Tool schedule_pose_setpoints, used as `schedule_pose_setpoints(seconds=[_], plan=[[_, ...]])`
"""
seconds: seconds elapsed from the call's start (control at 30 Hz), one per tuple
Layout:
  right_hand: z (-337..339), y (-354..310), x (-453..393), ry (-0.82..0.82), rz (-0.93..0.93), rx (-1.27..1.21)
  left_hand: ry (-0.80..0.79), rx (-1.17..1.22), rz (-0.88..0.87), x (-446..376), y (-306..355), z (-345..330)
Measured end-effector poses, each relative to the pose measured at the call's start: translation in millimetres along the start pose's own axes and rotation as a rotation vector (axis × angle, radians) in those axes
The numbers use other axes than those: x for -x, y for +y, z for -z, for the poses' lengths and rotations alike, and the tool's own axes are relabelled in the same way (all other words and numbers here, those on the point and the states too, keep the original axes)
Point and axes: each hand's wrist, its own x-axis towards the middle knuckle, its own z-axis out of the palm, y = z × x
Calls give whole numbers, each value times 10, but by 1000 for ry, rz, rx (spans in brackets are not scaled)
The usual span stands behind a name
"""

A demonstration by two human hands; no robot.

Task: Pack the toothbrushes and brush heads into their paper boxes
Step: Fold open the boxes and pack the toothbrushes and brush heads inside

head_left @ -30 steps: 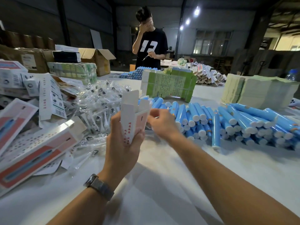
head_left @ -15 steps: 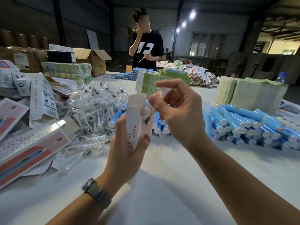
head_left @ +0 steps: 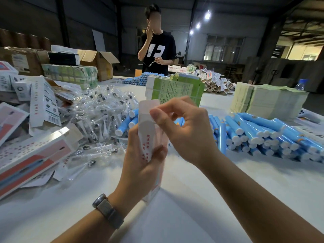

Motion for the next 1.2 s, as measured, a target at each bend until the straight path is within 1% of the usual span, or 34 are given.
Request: schedule_pose_setpoints(seconds=[0.07,0.17,0.23,0.3,0.37,0.43,0.57,0.73,0.8,0.9,1.03,1.2], plan=[[19,72,57,-18,72,158,-34,86,9,13,30,-86],[125,157,165,-54,14,177,-103,211,44,0,65,-259],[258,242,207,-1,-77,36,-146,254,83,-50,60,-391],[371,311,248,51,-198,-196,-210,292,139,-89,52,-533],[489,390,325,52,-302,-388,-266,324,194,-85,35,-694],[579,445,421,56,-338,-471,-286,333,210,-67,4,-796],[643,506,503,96,-325,-474,-249,301,141,-133,-48,-839],[638,507,491,114,-299,-465,-154,139,36,-125,-79,-889],[682,524,500,67,-309,-471,-130,131,29,-102,-76,-893],[745,535,509,20,-282,-405,-121,148,17,-77,-47,-882],[771,514,519,10,-241,-320,-126,193,-6,-54,30,-884],[725,533,512,4,-210,-292,-119,174,26,-28,26,-856]])
